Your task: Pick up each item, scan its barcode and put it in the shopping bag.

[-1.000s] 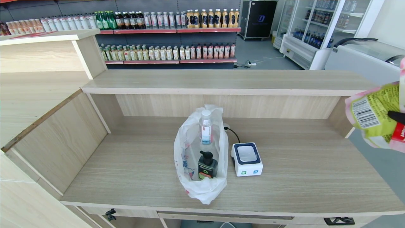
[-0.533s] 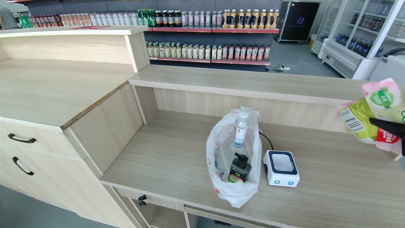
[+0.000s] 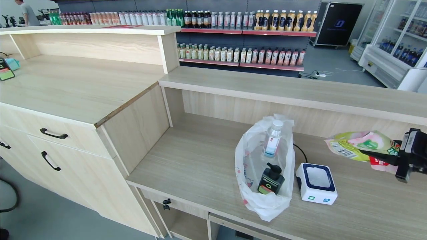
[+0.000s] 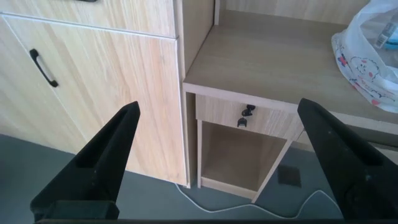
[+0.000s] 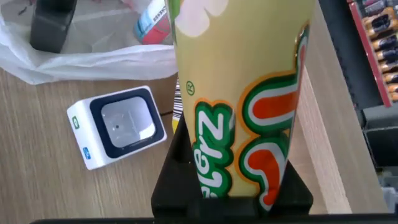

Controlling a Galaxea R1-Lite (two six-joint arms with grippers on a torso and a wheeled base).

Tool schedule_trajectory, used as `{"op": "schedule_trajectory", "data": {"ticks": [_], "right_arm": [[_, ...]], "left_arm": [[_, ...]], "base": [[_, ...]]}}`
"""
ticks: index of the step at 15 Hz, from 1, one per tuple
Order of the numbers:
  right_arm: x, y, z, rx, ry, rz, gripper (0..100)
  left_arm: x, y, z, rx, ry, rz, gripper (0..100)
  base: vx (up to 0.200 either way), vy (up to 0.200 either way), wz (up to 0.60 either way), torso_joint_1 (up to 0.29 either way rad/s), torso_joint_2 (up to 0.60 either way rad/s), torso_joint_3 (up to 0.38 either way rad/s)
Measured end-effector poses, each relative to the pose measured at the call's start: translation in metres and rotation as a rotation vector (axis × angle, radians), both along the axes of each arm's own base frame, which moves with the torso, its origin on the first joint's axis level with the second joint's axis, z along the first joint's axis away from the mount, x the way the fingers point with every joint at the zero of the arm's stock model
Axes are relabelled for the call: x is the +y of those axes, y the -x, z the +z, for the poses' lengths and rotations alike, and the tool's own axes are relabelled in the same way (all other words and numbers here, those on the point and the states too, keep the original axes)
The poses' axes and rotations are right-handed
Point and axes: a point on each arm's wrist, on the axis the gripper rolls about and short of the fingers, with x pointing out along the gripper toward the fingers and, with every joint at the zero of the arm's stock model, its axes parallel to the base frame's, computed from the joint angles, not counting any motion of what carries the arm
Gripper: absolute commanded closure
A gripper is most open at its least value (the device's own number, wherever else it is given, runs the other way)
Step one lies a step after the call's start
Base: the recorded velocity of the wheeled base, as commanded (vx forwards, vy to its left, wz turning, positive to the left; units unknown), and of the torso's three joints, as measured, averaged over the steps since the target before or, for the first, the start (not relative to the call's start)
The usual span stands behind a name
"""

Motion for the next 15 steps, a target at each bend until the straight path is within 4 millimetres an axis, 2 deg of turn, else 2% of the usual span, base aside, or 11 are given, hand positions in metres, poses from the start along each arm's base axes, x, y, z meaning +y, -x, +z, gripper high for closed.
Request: {"op": "schedule_trajectory", "data": {"ticks": [6,12,15], "right_arm": [[-0.013,-0.031,-0.022,0.045,-0.016,0.058,100],[-0.020,-0.051,-0.043,-0.029,0.133,0.160,100],[-0.019,-0.063,-0.051,-0.032,0.151,0.189,100]], "left_arm": [[0.000,0.000,0.000,0.000,0.000,0.001,0],[0.000,0.000,0.000,0.000,0.000,0.001,0],[0.000,0.000,0.000,0.000,0.000,0.001,0]], "base": [[0.000,0.000,0.00,0.000,0.00,0.000],[0.000,0.000,0.00,0.000,0.00,0.000],[0.000,0.000,0.00,0.000,0.00,0.000]]}}
